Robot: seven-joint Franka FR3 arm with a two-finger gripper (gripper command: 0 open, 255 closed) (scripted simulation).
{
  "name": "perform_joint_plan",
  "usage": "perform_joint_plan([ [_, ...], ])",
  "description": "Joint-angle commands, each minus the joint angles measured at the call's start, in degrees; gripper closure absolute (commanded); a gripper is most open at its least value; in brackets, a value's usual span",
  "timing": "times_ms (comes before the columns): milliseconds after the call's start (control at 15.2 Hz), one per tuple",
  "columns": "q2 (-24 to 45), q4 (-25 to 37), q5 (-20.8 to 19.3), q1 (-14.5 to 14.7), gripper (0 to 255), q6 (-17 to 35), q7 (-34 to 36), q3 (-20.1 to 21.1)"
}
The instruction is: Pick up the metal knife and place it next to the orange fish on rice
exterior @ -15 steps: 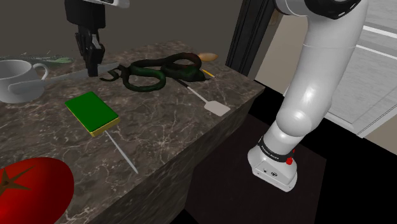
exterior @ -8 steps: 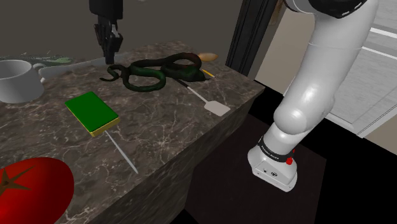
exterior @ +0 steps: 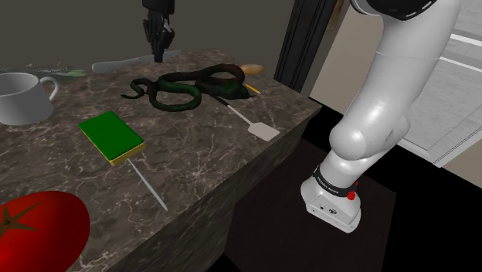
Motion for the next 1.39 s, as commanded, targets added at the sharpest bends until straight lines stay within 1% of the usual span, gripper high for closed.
perform_joint_plan([
  [0, -0.05, 0.27, 0.26, -1.70, 255, -0.81, -2.58, -0.84],
  [396, 2.94, 4.54, -1.15, -5.28, 255, -3.93, -8.64, -3.52],
  [726, 7.19, 10.54, -3.29, -7.33, 255, -7.23, -12.95, -5.69],
  [1056, 13.15, 19.42, -6.08, -8.30, 255, -11.59, -16.78, -7.85],
  [1320, 19.63, 29.84, -8.78, -7.88, 255, -16.45, -19.69, -9.66],
])
